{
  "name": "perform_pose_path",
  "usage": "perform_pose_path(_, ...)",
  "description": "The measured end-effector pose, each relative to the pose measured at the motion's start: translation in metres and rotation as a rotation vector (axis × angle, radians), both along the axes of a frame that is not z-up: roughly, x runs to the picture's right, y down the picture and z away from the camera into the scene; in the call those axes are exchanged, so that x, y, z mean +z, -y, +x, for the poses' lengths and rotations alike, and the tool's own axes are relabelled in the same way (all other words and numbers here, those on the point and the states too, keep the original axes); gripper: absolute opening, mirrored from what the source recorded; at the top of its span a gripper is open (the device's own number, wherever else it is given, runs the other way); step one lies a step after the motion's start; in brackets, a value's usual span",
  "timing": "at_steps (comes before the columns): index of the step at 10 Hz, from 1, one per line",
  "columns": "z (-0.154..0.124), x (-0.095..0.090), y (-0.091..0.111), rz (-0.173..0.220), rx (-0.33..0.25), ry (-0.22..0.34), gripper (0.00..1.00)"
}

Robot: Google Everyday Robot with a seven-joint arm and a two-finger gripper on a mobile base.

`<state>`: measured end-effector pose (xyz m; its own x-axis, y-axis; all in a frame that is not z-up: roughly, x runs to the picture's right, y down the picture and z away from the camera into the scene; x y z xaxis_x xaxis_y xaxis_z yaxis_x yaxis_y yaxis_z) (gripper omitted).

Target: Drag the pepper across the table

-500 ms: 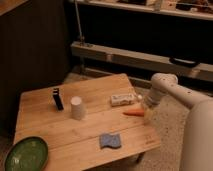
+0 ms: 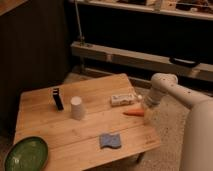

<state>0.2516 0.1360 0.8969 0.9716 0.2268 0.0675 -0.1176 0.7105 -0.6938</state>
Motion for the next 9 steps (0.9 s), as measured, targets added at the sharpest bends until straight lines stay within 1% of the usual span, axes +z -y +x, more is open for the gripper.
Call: perform_pose_path(9, 0.0, 0.0, 0.0, 0.0, 0.0, 0.0, 0.8)
